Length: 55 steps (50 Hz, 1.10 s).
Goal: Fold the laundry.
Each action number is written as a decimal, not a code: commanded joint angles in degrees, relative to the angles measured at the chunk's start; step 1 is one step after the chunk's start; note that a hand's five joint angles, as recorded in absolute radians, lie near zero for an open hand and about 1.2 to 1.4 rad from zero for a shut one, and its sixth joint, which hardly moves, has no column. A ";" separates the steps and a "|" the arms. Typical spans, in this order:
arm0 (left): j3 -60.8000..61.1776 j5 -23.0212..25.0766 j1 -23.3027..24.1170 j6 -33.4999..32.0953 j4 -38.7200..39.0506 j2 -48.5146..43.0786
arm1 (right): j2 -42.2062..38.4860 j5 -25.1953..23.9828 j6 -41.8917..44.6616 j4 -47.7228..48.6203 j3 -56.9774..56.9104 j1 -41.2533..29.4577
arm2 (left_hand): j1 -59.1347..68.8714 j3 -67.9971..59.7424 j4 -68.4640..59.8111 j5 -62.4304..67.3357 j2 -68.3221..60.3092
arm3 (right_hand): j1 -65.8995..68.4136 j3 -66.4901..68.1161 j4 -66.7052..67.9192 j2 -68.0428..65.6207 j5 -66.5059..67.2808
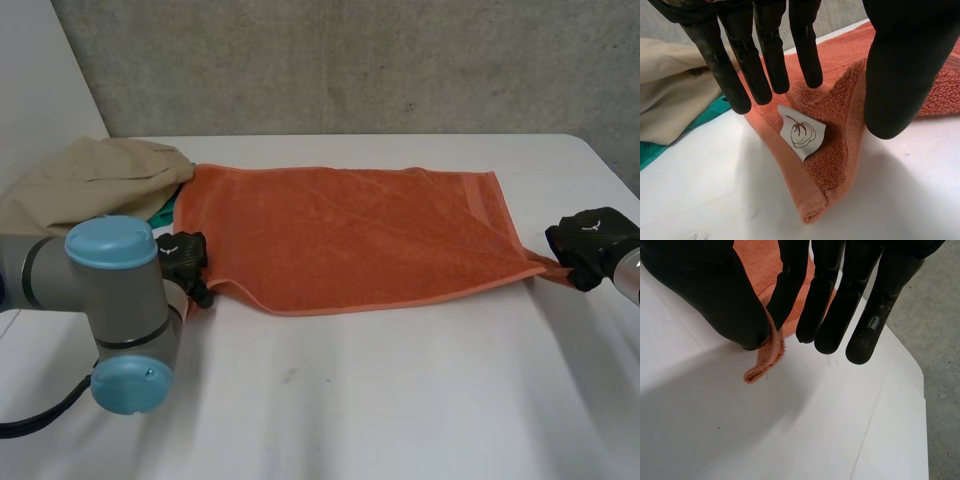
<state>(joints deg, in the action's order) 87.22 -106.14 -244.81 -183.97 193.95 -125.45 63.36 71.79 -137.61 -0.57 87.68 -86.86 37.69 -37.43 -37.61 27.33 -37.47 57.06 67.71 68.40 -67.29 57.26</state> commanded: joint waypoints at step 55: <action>-8.89 5.07 1.44 -41.47 -1.48 -2.68 | -11.94 9.24 14.83 -9.37 -25.62 -6.21 | 42.31 -42.57 -42.39 42.67 -42.53 | 22.94 12.29 11.60 -12.71 12.74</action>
<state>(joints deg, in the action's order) 85.70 -100.49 -243.42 -225.02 189.87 -121.17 58.31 77.01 -122.69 -16.64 70.28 -90.04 66.18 -68.29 -68.85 55.76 -68.60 57.06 67.71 68.40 -67.29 57.26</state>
